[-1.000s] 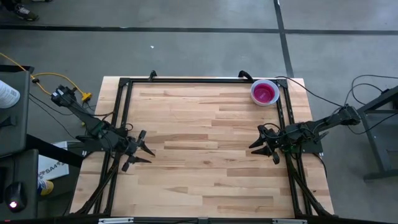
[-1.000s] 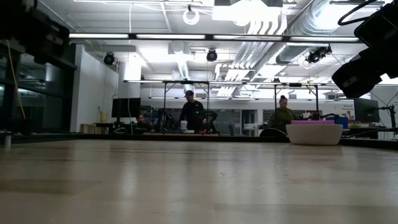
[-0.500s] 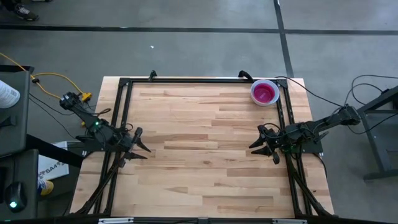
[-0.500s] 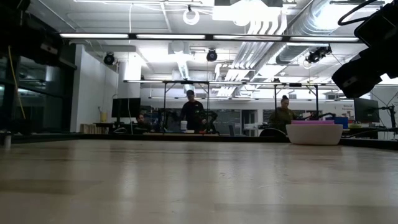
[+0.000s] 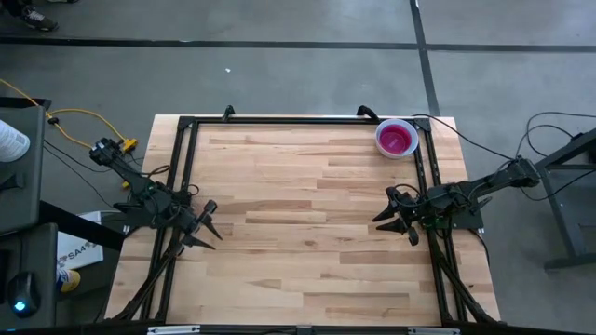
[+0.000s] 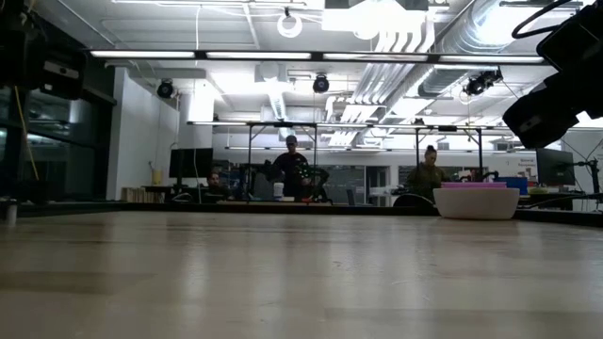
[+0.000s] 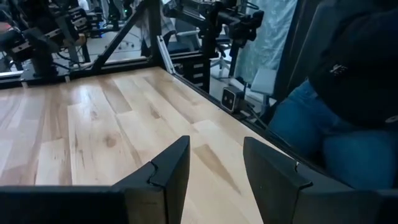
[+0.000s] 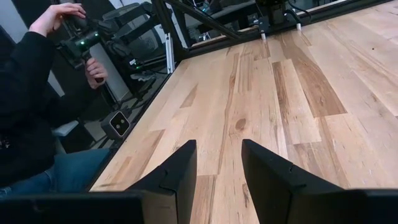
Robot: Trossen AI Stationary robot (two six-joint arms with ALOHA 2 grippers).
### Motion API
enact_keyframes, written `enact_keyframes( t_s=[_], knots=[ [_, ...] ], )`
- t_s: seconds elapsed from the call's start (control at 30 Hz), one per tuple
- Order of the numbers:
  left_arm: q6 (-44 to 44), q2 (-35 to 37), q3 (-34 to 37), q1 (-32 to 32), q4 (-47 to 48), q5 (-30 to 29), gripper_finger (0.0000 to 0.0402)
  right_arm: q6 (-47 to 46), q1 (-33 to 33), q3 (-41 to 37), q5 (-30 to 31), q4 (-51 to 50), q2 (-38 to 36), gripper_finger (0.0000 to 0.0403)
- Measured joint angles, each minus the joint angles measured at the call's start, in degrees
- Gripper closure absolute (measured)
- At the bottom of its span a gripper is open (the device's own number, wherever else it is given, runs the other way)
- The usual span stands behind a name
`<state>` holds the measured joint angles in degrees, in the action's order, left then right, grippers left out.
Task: Nest bowls inside each other
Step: Return to Home Position
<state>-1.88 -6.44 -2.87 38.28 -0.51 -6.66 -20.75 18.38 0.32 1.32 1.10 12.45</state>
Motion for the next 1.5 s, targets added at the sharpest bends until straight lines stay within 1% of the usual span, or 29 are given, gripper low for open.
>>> enact_keyframes(
  t_s=[0.1,0.27,0.43,0.53,0.73,1.5],
  knots=[
    [-0.1,0.0,0.3,0.0,-0.4,0.0,0.0252,0.0,0.0,0.0,0.0,0.0,0.0,0.0282],
    [-2.6,0.0,1.9,0.0,-1.6,0.1,0.0252,0.0,0.0,0.0,0.0,0.0,0.0,0.0282],
    [-2.5,0.0,2.0,0.0,-1.5,0.4,0.0252,0.0,0.0,0.0,0.0,0.0,0.0,0.0282],
    [-2.5,0.0,2.0,0.0,-1.1,1.9,0.0252,0.0,0.0,0.0,0.0,0.2,0.0,0.0282],
    [-2.7,0.0,2.1,0.0,-0.1,7.5,0.0252,0.0,0.0,0.0,0.0,0.3,0.0,0.0282],
    [-2.9,0.0,2.2,0.0,-0.1,7.3,0.0252,0.0,0.0,0.0,0.0,0.4,0.0,0.0282]
  ],
)
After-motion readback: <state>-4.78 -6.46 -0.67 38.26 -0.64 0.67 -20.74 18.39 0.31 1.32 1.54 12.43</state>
